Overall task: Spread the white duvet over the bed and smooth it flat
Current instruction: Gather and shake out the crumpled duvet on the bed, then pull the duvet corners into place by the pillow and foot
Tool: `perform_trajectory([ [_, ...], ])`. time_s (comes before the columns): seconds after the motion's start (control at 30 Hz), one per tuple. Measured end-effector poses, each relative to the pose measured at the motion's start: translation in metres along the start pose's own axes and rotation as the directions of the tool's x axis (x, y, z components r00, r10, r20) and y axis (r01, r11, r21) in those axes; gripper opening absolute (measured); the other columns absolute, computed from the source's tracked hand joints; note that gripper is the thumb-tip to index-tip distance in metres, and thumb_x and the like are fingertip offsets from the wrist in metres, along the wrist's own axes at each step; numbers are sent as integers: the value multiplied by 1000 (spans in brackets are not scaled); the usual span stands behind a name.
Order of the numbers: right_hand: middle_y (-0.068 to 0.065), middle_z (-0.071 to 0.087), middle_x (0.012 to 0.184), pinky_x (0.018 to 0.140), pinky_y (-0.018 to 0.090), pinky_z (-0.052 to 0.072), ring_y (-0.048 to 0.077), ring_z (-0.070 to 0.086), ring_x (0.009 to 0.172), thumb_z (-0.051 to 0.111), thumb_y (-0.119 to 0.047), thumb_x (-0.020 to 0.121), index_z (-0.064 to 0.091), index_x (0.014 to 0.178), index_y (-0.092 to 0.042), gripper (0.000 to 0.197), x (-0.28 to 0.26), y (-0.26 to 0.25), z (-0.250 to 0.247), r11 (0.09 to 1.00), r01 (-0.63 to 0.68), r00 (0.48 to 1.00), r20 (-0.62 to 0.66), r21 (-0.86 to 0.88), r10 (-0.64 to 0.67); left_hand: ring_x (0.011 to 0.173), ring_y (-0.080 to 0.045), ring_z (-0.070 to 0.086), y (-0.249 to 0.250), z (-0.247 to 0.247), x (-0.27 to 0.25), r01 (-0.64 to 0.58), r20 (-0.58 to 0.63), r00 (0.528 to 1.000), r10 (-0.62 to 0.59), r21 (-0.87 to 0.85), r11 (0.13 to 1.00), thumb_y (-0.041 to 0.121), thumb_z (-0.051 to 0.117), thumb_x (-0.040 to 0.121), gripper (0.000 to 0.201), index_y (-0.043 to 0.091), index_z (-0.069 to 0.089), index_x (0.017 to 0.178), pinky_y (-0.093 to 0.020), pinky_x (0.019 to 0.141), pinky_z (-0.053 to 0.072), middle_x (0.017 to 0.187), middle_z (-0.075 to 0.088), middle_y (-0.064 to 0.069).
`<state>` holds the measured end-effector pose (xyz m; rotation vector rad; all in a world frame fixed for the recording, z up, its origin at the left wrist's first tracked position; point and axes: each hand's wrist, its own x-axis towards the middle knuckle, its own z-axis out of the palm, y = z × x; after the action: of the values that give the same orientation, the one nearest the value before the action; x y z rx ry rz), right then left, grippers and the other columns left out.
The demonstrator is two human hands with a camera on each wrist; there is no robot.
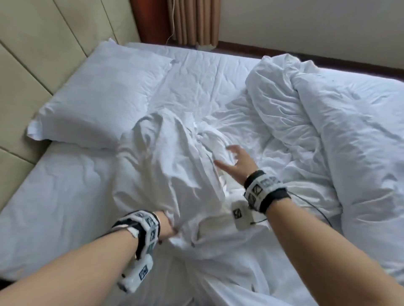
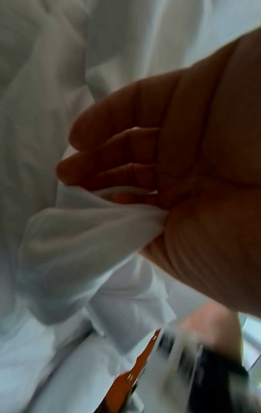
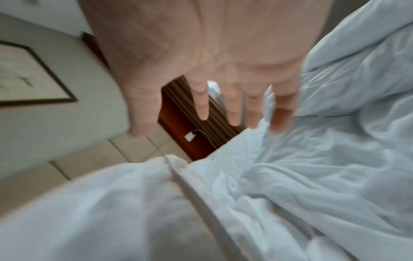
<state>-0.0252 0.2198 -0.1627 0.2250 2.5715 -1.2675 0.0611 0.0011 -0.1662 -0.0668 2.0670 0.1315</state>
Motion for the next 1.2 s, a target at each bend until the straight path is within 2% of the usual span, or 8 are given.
perform_trajectory([
  [0.13, 7, 45, 140, 99, 27, 40, 27, 48, 125, 81, -41, 67, 20, 149, -12, 107, 3, -8, 36, 961, -277, 874, 409, -27, 263, 97, -19, 67, -3, 10, -10, -19, -26, 1000, 18, -58, 998, 44, 57, 89, 41, 12, 66, 112, -26, 85, 51, 106, 69, -4],
  [0.27, 14, 68, 90, 70, 35, 57, 29, 65, 83, 69, -24, 67, 65, 102, 2, 43, -42, -59, 96, 999, -44, 887, 460, -7, 42, 59, -16, 59, -58, -39, -20, 51, -63, 993, -104, -563, 825, 26, 65, 86, 15, 12, 61, 85, -20, 49, 45, 85, 62, -4],
  [0.43, 27, 59, 120, 86, 33, 44, 36, 56, 105, 52, -20, 93, 61, 109, 8, 33, -162, -113, 156, 711, 688, 377, 909, -145, -180, 80, -24, 60, -149, -92, -63, 29, -214, 878, -429, -870, 493, 56, 59, 83, 58, 22, 41, 127, -28, 55, 49, 125, 49, -11],
  [0.57, 30, 55, 124, 95, 40, 42, 40, 53, 112, 48, -9, 95, 56, 117, 14, 33, -179, -112, 176, 644, 761, 273, 938, -74, -215, 106, -29, 57, -143, -55, -43, 181, -124, 927, -354, -677, 713, 69, 68, 65, 109, 21, 17, 148, -34, 62, 57, 146, 39, -14],
  [0.7, 18, 65, 96, 82, 33, 48, 34, 59, 96, 62, -22, 87, 66, 107, -1, 29, -158, -84, 166, 634, 769, 299, 922, -82, -244, 123, -24, 54, -131, 9, 14, 217, -128, 954, -270, -328, 920, 52, 78, 64, 91, 11, 40, 137, -31, 103, 44, 138, 53, -7],
  [0.87, -2, 25, 154, 114, 49, 21, 25, 18, 144, 57, -66, 75, 36, 139, -36, 74, -76, 10, 82, 738, 215, 929, 367, -640, 47, 119, -27, 57, -138, 12, 30, 256, -112, 956, -270, -126, 959, 27, 57, 86, 46, 5, 54, 126, -26, 94, 46, 131, 58, -14],
  [1.03, 6, 52, 138, 106, 40, 36, 29, 48, 126, 46, -78, 67, 46, 133, -24, 85, -84, 101, 53, 506, -96, 769, 259, -857, 584, 108, -24, 60, -173, -23, 41, 276, -171, 944, -283, -61, 959, 20, 60, 86, 41, 1, 57, 122, -27, 84, 47, 128, 60, -13],
  [1.2, 1, 62, 129, 104, 34, 39, 22, 55, 122, 38, -37, 90, 59, 121, -28, 39, -162, 137, 111, 528, -441, 749, 27, -726, 662, 107, -33, 58, -196, -56, 69, -10, -297, 944, -142, -457, 890, 45, 69, 79, 72, 1, 45, 129, -35, 90, 47, 125, 57, -18],
])
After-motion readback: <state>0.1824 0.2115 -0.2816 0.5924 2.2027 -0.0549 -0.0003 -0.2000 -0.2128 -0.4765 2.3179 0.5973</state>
